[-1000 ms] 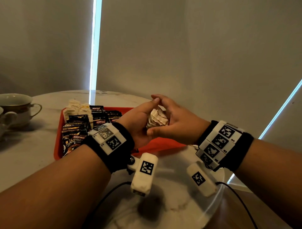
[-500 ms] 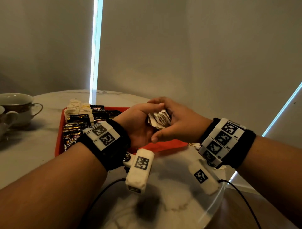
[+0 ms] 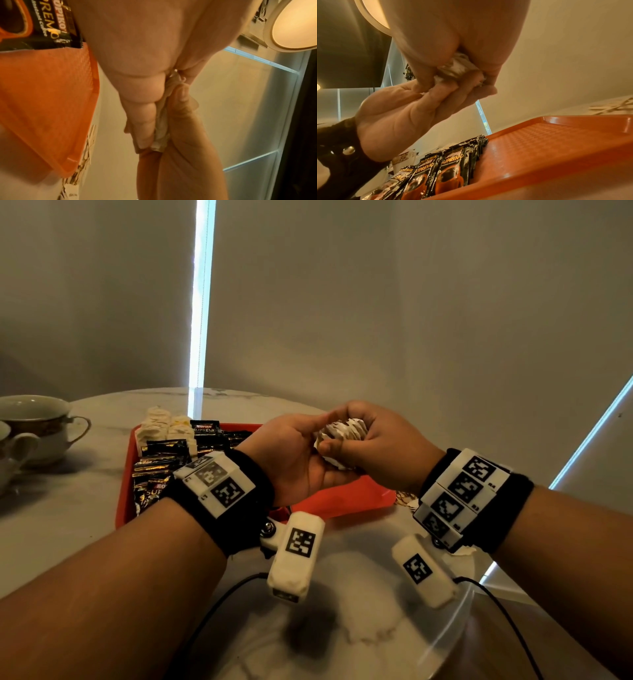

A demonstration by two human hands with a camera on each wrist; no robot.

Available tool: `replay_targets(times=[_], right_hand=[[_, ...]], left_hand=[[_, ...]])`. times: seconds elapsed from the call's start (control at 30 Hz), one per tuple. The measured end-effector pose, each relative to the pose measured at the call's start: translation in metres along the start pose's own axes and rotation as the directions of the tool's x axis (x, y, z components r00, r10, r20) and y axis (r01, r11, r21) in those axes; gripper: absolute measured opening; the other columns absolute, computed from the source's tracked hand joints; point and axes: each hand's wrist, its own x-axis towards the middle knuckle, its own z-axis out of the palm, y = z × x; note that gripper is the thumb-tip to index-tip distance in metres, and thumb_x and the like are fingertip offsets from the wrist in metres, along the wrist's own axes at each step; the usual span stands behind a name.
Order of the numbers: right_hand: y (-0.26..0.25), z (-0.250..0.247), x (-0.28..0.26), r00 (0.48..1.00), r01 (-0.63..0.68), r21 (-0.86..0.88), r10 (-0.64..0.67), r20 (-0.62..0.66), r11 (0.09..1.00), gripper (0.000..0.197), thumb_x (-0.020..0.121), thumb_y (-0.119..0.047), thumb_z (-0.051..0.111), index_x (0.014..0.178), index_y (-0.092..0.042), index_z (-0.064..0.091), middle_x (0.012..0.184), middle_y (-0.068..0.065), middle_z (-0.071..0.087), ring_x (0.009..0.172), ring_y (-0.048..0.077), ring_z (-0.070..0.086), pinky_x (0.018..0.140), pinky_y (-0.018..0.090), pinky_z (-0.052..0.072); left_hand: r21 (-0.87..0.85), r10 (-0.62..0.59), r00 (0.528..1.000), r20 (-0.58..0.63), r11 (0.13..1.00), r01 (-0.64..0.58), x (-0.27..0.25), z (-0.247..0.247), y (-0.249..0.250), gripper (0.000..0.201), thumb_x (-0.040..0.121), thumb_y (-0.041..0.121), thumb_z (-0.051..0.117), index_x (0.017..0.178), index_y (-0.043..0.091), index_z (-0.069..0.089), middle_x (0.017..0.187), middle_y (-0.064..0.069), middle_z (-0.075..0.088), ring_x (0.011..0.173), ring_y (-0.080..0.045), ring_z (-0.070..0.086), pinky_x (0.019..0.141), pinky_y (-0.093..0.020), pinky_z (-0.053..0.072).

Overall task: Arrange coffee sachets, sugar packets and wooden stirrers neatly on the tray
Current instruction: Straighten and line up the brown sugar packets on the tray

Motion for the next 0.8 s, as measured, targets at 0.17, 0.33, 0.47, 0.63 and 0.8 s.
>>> replay_targets(times=[0.17,0.33,0.47,0.63,0.8], right_hand=[[-0.0014,0.0013,-0.0008,0.994,-0.018,-0.026,0.021,0.107,0.999,0.058,0.078,-0.016,0.084,0.125,-0.034,0.056,0.106,-0.009,0.07,0.095,0.0,0.067,0.086,0.022,0.057],[-0.0015,-0.0008,0.0039,0.996,-0.065,0.019,0.064,0.058,0.998,0.042,0.084,-0.005,0.077,0.12,-0.023,0.065,0.1,0.001,0.073,0.087,0.009,0.068,0.081,0.03,0.06],[-0.004,-0.0025,0.0034,0.997,-0.077,0.069,0.077,0.007,0.995,0.04,0.086,-0.008,0.076,0.123,-0.017,0.064,0.093,0.001,0.071,0.076,0.006,0.068,0.07,0.026,0.06],[-0.0062,0.002,0.0008,0.993,-0.073,0.041,0.068,0.098,0.997,0.049,0.088,-0.001,0.072,0.13,-0.022,0.056,0.105,0.015,0.069,0.083,0.017,0.067,0.076,0.036,0.061],[-0.0076,0.0012,0.0005,0.995,-0.076,0.084,0.071,0.07,0.994,0.043,0.089,-0.002,0.072,0.124,-0.023,0.058,0.096,0.005,0.066,0.077,0.009,0.065,0.064,0.024,0.059]], left_hand=[[-0.057,-0.021,1.0,-0.014,0.998,0.021,0.004,-0.0025,-0.0008,0.058,0.107,0.043,0.025,0.128,0.0,0.058,0.112,-0.019,0.07,0.097,-0.029,0.072,0.092,-0.044,0.055],[-0.055,0.03,1.0,-0.01,0.998,-0.03,0.0057,-0.0026,-0.0028,0.05,0.103,0.03,0.025,0.122,0.0,0.061,0.113,-0.019,0.071,0.095,-0.028,0.072,0.092,-0.045,0.054],[-0.086,0.036,0.998,0.055,0.996,-0.031,0.0059,-0.0018,-0.0027,0.056,0.087,0.019,0.03,0.132,-0.007,0.052,0.115,-0.024,0.069,0.097,-0.034,0.071,0.09,-0.045,0.057],[-0.057,-0.012,0.988,0.156,0.998,0.021,0.0043,-0.0049,-0.0042,0.054,0.074,0.014,0.032,0.122,0.0,0.054,0.093,-0.015,0.068,0.079,-0.025,0.067,0.09,-0.043,0.046],[0.043,-0.081,0.974,0.209,0.996,0.074,-0.0014,-0.0064,-0.0007,0.054,0.069,0.019,0.037,0.118,0.006,0.056,0.088,-0.011,0.069,0.088,-0.028,0.068,0.094,-0.049,0.041]])
